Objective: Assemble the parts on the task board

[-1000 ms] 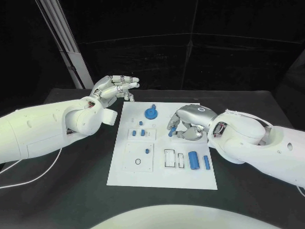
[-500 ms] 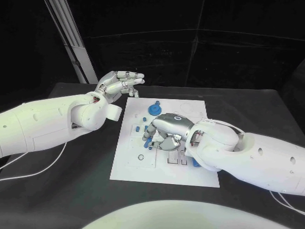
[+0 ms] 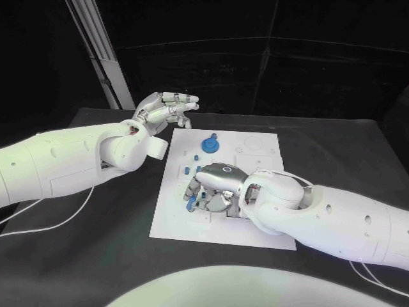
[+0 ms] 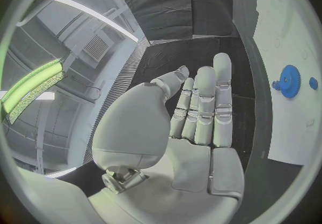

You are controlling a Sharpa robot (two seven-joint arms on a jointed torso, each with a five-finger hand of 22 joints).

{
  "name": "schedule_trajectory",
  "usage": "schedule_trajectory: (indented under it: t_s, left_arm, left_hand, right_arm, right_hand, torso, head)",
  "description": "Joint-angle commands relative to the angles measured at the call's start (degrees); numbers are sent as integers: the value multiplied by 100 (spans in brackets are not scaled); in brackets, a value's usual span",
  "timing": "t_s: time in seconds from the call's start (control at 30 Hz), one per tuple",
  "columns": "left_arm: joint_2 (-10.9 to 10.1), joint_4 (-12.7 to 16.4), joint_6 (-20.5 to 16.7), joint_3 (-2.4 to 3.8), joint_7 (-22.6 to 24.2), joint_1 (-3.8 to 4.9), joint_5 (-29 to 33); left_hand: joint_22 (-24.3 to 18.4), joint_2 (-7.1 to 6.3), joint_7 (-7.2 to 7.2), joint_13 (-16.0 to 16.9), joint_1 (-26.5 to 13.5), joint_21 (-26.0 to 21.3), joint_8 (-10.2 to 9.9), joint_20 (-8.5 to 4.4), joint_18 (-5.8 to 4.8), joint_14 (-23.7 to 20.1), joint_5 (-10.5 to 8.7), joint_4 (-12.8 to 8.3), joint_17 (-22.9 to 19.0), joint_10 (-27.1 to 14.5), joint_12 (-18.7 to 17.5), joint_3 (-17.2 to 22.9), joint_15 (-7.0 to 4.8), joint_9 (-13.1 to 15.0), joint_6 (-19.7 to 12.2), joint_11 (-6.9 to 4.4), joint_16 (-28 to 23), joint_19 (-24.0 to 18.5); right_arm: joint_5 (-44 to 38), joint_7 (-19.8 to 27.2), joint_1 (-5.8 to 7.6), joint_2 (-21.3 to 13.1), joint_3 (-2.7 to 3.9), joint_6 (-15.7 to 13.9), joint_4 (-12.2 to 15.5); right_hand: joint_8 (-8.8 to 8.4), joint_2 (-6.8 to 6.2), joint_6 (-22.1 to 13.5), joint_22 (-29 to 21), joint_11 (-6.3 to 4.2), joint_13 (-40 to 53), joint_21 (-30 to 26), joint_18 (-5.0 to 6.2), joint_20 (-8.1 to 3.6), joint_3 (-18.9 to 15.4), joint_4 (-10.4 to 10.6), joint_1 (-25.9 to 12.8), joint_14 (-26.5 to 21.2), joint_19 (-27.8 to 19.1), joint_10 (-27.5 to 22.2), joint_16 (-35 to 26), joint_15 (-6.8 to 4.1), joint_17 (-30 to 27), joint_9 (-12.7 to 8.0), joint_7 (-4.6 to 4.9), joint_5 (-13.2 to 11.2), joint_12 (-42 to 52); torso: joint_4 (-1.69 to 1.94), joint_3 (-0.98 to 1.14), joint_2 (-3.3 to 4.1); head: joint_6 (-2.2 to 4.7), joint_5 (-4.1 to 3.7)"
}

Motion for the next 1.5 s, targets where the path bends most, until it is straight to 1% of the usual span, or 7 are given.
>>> schedule_trajectory:
  t_s: [0.03, 0.3, 0.63, 0.87, 1.13, 1.33, 1.5]
  left_arm:
    - [9, 11, 75, 5, 29, 10, 13]
    - [10, 10, 78, 5, 26, 10, 13]
    - [9, 7, 81, 5, 22, 10, 13]
    - [9, 6, 83, 6, 21, 10, 13]
    - [10, 2, 88, 6, 17, 10, 13]
    - [14, -3, 90, 6, 15, 10, 13]
    - [17, -6, 97, 6, 10, 10, 13]
  left_hand:
    - [-5, 31, -2, -9, 5, -24, 38, 1, 81, -43, 24, -26, -5, -34, 28, -4, 8, -6, -42, -13, -24, -45]
    - [-5, 31, -2, -9, 5, -24, 38, 1, 81, -43, 24, -26, -5, -34, 28, -4, 8, -6, -42, -13, -24, -45]
    - [-5, 31, -2, -9, 5, -24, 38, 1, 81, -43, 24, -26, -5, -34, 28, -4, 8, -6, -42, -13, -24, -45]
    - [-5, 31, -2, -9, 5, -24, 38, 1, 81, -43, 24, -26, -5, -34, 28, -4, 8, -6, -42, -13, -24, -45]
    - [-5, 31, -2, -9, 5, -24, 38, 1, 81, -43, 24, -26, -5, -34, 28, -4, 8, -6, -42, -13, -24, -45]
    - [-5, 31, -2, -9, 5, -24, 38, 1, 81, -43, 24, -26, -5, -34, 28, -4, 8, -6, -42, -13, -24, -45]
    - [-5, 31, -2, -9, 5, -24, 38, 1, 81, -43, 24, -26, -5, -34, 28, -4, 8, -6, -42, -13, -24, -45]
  right_arm:
    - [-167, 57, -2, 32, 0, 165, -49]
    - [-305, -19, -12, 82, -5, 296, -141]
    - [-521, -156, -14, 135, -9, 400, -212]
    - [-718, -256, -15, 167, -58, 398, -225]
    - [-865, -274, -16, 216, -81, 401, -195]
    - [-912, -274, -16, 260, -96, 417, -179]
    - [-922, -265, -16, 284, -111, 353, -176]
  right_hand:
    - [-28, 19, -23, -8, -30, 6, 36, -86, 16, 41, -6, -36, 99, -9, 36, 32, 6, -8, -5, 33, 18, -7]
    - [-32, 20, -25, -11, -28, 6, 36, -85, 18, 47, -9, -38, 99, -12, 34, 36, 8, -3, -6, 35, 25, -12]
    - [-33, 22, -24, -23, -27, 6, 31, -82, 19, 52, -11, -39, 97, -21, 34, 31, 9, -14, -6, 36, 32, -15]
    - [-33, 22, -24, -23, -27, 6, 31, -82, 19, 52, -11, -39, 97, -21, 34, 31, 9, -14, -6, 36, 32, -15]
    - [-34, 20, -23, -23, -26, 7, 32, -82, 20, 55, -13, -43, 96, -22, 35, 31, 11, -16, -6, 37, 37, -17]
    - [-80, -59, -78, -54, 1, -5, 23, -78, 41, 26, 1, -157, 89, -60, -32, 32, 35, -32, -21, 61, 59, -81]
    - [-144, -211, -305, -133, 87, -40, -24, -68, 106, -74, 97, -405, 70, -124, -374, 18, 111, -86, -51, 104, 63, -258]
  torso:
    - [0, 0, -2]
    - [-6, 3, 6]
    - [2, 5, 13]
    - [-5, 7, 14]
    - [1, 9, 19]
    - [2, 8, 17]
    - [0, 8, 20]
  head:
    - [-4, 11]
    - [3, 1]
    - [-3, -3]
    - [-7, 0]
    - [2, -7]
    - [5, -10]
    - [12, -11]
